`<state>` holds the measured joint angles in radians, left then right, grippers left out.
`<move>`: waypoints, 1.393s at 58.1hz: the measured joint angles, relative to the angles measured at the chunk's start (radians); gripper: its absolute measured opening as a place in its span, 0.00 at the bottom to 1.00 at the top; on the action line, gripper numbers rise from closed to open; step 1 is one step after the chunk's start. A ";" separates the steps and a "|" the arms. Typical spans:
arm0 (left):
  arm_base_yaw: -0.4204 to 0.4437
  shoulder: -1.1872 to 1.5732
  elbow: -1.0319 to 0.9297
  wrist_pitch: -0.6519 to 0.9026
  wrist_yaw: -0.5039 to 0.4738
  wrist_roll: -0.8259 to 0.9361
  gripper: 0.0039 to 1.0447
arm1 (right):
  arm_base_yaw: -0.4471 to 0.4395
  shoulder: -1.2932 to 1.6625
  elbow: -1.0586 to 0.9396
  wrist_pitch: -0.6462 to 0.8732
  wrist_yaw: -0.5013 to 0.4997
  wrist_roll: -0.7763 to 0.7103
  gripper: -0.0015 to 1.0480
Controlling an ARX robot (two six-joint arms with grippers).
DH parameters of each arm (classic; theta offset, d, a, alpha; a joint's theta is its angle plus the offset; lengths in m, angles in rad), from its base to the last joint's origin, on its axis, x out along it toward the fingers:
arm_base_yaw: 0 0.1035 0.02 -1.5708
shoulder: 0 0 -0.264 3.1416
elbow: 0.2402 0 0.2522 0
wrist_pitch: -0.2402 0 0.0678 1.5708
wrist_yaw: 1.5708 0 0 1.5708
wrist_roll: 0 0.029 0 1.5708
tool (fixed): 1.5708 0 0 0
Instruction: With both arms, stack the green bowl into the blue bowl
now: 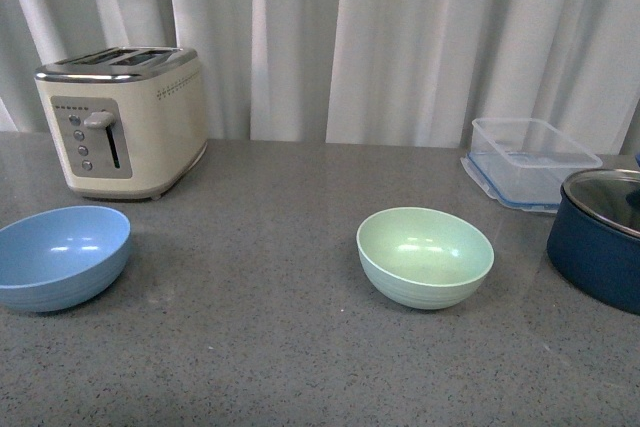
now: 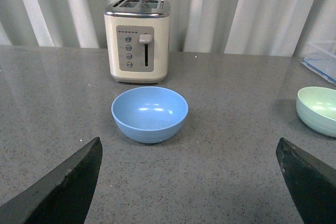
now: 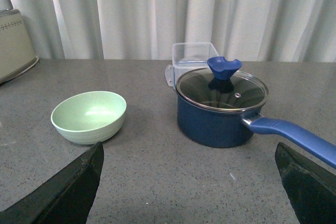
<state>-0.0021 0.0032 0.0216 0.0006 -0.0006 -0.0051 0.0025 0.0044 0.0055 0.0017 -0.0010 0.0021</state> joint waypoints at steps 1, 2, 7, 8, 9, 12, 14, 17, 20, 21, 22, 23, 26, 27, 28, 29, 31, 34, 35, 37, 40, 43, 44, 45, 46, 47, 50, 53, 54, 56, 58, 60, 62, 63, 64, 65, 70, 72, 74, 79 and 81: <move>0.000 0.000 0.000 0.000 0.000 0.000 0.94 | 0.000 0.000 0.000 0.000 0.000 0.000 0.90; 0.000 0.000 0.000 0.000 0.000 0.000 0.94 | 0.000 0.000 0.000 0.000 0.000 0.000 0.90; 0.000 0.000 0.000 0.000 0.000 0.000 0.94 | 0.000 0.000 0.000 0.000 0.000 0.000 0.90; 0.000 0.000 0.000 0.000 0.000 0.000 0.94 | 0.000 0.000 0.000 0.000 0.000 0.000 0.90; 0.000 0.000 0.000 0.000 0.000 0.000 0.94 | 0.000 0.000 0.000 0.000 0.000 0.000 0.90; 0.000 0.000 0.000 0.000 0.000 0.000 0.94 | 0.000 0.000 0.000 0.000 0.000 0.000 0.90; 0.000 0.000 0.000 0.000 0.000 0.000 0.94 | 0.000 0.000 0.000 0.000 0.000 0.000 0.90; 0.000 0.000 0.000 0.000 0.000 0.000 0.94 | 0.000 0.000 0.000 0.000 0.000 0.000 0.90; 0.000 0.000 0.000 0.000 0.000 0.000 0.94 | 0.000 0.000 0.000 0.000 0.000 0.000 0.90; 0.000 0.000 0.000 0.000 0.000 0.000 0.94 | 0.000 0.000 0.000 0.000 0.000 0.000 0.90; 0.000 0.000 0.000 0.000 -0.001 0.000 0.94 | 0.000 0.000 0.000 0.000 0.000 0.000 0.90; -0.008 0.010 0.003 -0.015 -0.018 0.002 0.94 | 0.000 0.000 0.000 0.000 0.000 0.000 0.90; -0.034 0.061 0.036 -0.104 -0.122 0.003 0.94 | 0.000 0.000 0.000 0.000 0.000 0.000 0.90; -0.035 0.090 0.049 -0.133 -0.157 0.000 0.94 | 0.000 0.000 0.000 0.000 0.000 0.000 0.90; -0.037 0.108 0.054 -0.138 -0.166 0.000 0.94 | 0.000 0.000 0.000 0.000 0.000 0.000 0.90; -0.037 0.140 0.063 -0.139 -0.180 0.000 0.94 | 0.000 0.000 0.000 0.000 0.000 0.000 0.90; -0.035 0.184 0.075 -0.131 -0.184 -0.002 0.94 | 0.000 0.000 0.000 0.000 0.000 0.000 0.90; -0.023 0.254 0.104 -0.099 -0.174 -0.004 0.94 | 0.000 0.000 0.000 0.000 0.000 0.000 0.90; -0.018 0.282 0.120 -0.085 -0.175 -0.004 0.94 | 0.000 0.000 0.000 0.000 0.000 0.000 0.90; -0.010 0.324 0.147 -0.063 -0.177 -0.004 0.94 | 0.000 0.000 0.000 0.000 0.000 0.000 0.90; 0.010 0.401 0.203 -0.037 -0.180 -0.003 0.94 | 0.000 0.000 0.000 0.000 0.000 0.000 0.90; 0.034 0.484 0.264 -0.026 -0.190 -0.005 0.94 | 0.000 0.000 0.000 0.000 0.000 0.000 0.90; 0.043 0.517 0.286 -0.023 -0.189 -0.006 0.94 | 0.000 0.000 0.000 0.000 0.000 0.000 0.90; 0.054 0.552 0.311 -0.024 -0.185 -0.013 0.94 | 0.000 0.000 0.000 0.000 0.000 0.000 0.90; 0.059 0.570 0.322 -0.026 -0.184 -0.014 0.94 | 0.000 0.000 0.000 0.000 0.000 0.000 0.90; 0.067 0.605 0.346 -0.028 -0.186 -0.019 0.94 | 0.000 0.000 0.000 0.000 0.000 0.000 0.90; 0.090 0.689 0.406 -0.029 -0.173 -0.038 0.94 | 0.000 0.000 0.000 0.000 0.000 0.000 0.90; 0.110 0.776 0.473 -0.053 -0.161 -0.059 0.94 | 0.000 0.000 0.000 0.000 -0.001 0.000 0.90; 0.117 0.808 0.499 -0.060 -0.152 -0.072 0.94 | 0.000 0.000 0.000 0.000 -0.001 0.000 0.90; 0.126 0.856 0.541 -0.076 -0.140 -0.087 0.94 | 0.000 0.000 0.000 0.000 0.000 0.000 0.90; 0.132 0.919 0.600 -0.106 -0.135 -0.109 0.94 | 0.000 0.000 0.000 0.000 0.000 0.000 0.90; 0.138 0.966 0.644 -0.130 -0.125 -0.124 0.94 | 0.000 0.000 0.000 0.000 0.000 0.000 0.90; 0.143 1.028 0.704 -0.171 -0.104 -0.153 0.94 | 0.000 0.000 0.000 0.000 0.000 0.000 0.90; 0.143 1.057 0.729 -0.182 -0.104 -0.163 0.94 | 0.000 0.000 0.000 0.000 0.000 0.000 0.90; 0.144 1.101 0.764 -0.195 -0.101 -0.176 0.94 | 0.000 0.000 0.000 0.000 0.000 0.000 0.90; 0.144 1.131 0.790 -0.209 -0.092 -0.191 0.94 | 0.000 0.000 0.000 0.000 0.000 0.000 0.90; 0.146 1.244 0.868 -0.232 -0.071 -0.222 0.94 | 0.000 0.000 0.000 0.000 0.000 0.000 0.90; 0.147 1.284 0.894 -0.240 -0.064 -0.236 0.94 | 0.000 0.000 0.000 0.000 0.000 0.000 0.90; 0.148 1.336 0.929 -0.253 -0.055 -0.252 0.94 | 0.000 0.000 0.000 0.000 0.000 0.000 0.90; 0.147 1.431 0.990 -0.270 -0.059 -0.272 0.94 | 0.000 0.000 0.000 0.000 0.000 0.000 0.90; 0.146 1.474 1.019 -0.279 -0.058 -0.279 0.94 | 0.000 0.000 0.000 0.000 0.000 0.000 0.90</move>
<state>0.1436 1.4773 1.0401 -0.2783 -0.0586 -0.2844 0.0025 0.0040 0.0055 0.0017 -0.0013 0.0021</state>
